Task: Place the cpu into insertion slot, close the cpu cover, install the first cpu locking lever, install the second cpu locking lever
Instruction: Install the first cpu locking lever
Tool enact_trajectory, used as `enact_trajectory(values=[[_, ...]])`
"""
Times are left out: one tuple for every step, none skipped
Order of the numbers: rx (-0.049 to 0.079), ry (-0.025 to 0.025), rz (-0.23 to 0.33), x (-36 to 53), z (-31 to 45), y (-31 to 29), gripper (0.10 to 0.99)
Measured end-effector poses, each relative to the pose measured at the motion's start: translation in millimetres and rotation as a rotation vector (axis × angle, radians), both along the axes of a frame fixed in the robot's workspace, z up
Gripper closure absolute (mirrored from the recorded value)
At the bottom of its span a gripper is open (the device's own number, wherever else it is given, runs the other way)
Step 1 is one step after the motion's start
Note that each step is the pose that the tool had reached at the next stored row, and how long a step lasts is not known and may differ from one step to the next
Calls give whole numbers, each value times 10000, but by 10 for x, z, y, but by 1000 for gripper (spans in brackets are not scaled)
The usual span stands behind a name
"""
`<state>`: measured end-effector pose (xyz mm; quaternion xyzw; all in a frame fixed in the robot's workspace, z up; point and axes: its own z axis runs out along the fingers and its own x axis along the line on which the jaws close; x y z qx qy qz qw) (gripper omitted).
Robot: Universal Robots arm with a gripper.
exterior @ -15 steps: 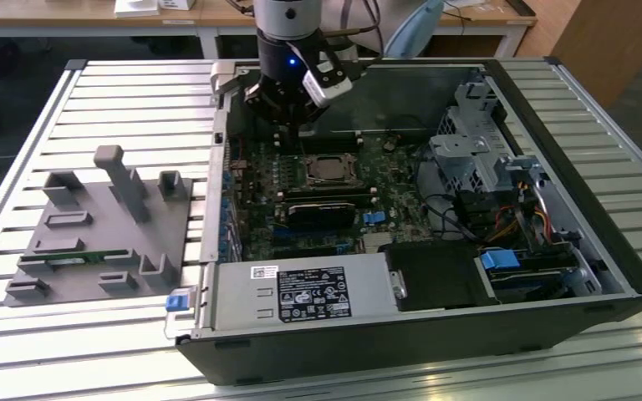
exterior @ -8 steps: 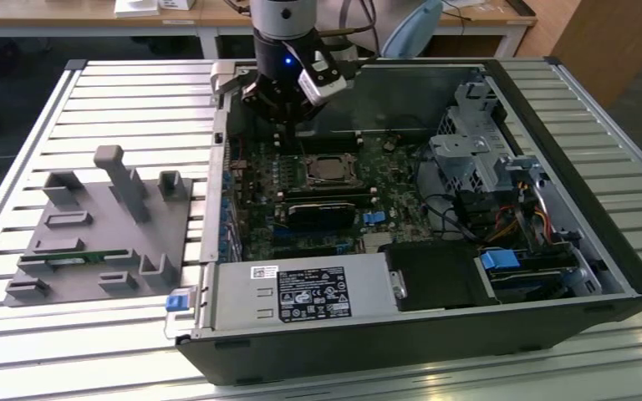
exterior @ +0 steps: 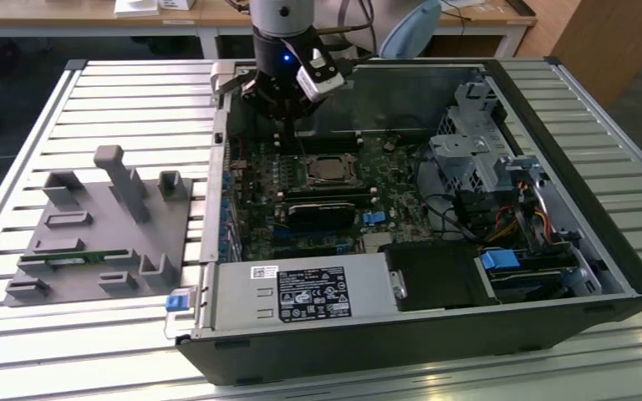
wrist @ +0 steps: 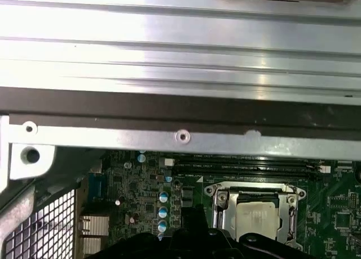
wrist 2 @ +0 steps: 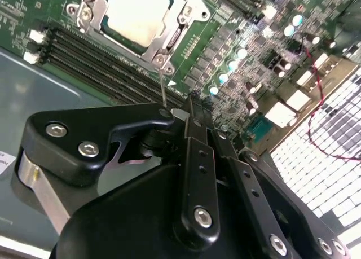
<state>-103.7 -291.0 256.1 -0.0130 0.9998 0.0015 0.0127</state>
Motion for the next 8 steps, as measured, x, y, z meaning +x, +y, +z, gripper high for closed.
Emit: enact_trajectory(values=[[0, 0, 0, 0, 0, 11, 980], [-1, 1, -1, 0, 0, 19, 980], [0, 0, -1, 0, -1, 26, 980], [-1, 0, -1, 1, -1, 32, 980], [0, 1, 0, 5, -2, 36, 980], [-1, 1, 1, 12, -2, 40, 980], [-1, 1, 0, 21, -2, 42, 980], [0, 1, -1, 33, -2, 44, 980]])
